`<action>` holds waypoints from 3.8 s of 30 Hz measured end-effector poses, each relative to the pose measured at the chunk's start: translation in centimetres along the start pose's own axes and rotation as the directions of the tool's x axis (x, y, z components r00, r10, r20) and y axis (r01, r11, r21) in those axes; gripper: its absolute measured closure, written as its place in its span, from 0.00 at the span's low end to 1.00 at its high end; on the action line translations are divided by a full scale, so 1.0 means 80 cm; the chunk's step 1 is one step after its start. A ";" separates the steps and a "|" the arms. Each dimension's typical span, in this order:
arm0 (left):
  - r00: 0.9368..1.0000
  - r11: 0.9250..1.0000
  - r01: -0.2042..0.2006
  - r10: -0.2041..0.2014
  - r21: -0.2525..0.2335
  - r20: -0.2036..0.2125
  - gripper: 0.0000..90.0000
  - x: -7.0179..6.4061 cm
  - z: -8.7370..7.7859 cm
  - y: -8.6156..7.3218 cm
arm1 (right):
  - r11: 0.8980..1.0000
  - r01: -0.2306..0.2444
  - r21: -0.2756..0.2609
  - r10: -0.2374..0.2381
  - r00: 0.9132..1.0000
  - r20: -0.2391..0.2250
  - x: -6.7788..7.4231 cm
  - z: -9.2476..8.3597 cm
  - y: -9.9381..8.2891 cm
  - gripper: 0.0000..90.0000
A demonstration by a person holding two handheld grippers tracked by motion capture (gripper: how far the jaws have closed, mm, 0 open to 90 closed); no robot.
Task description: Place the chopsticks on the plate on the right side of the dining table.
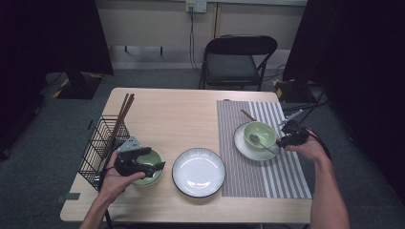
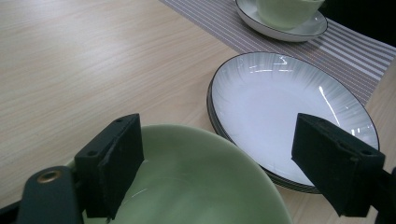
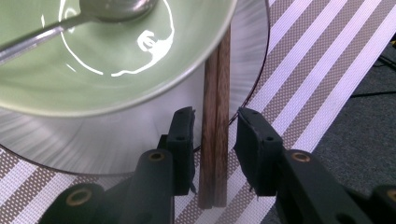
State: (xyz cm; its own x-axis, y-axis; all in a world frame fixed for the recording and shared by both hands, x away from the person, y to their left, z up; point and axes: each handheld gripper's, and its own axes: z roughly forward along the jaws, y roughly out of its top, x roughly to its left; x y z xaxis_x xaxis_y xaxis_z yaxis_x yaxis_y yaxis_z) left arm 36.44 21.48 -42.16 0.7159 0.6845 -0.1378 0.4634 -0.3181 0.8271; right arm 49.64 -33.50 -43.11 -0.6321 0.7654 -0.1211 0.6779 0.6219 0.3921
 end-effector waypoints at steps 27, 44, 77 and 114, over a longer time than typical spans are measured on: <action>1.000 1.000 0.006 -0.006 -0.008 -0.001 0.18 0.000 -0.003 0.000 | 0.997 -0.061 -0.048 0.060 0.998 -0.017 -0.005 -0.012 0.001 0.65; 1.000 1.000 0.003 -0.003 -0.016 -0.001 0.18 -0.004 -0.006 0.001 | 0.964 -0.199 -0.177 0.211 0.976 0.056 0.012 -0.027 -0.018 0.63; 1.000 1.000 -0.014 0.014 -0.009 0.004 0.18 -0.009 -0.003 0.003 | 0.874 -0.277 -0.400 0.358 0.922 0.145 0.075 -0.099 -0.065 0.57; 1.000 1.000 -0.022 0.022 -0.022 0.000 0.18 -0.007 -0.008 0.004 | 0.799 -0.227 -0.557 0.284 0.959 0.017 0.173 -0.123 -0.010 0.48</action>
State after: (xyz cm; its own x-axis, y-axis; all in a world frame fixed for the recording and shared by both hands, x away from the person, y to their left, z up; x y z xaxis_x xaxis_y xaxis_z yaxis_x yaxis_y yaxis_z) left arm 35.87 21.42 -41.45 0.7258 0.6774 -0.1196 0.4362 -0.3188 0.8415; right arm 36.66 -25.01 -36.15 -0.4069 0.9133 -0.0198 0.4764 0.2307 0.8484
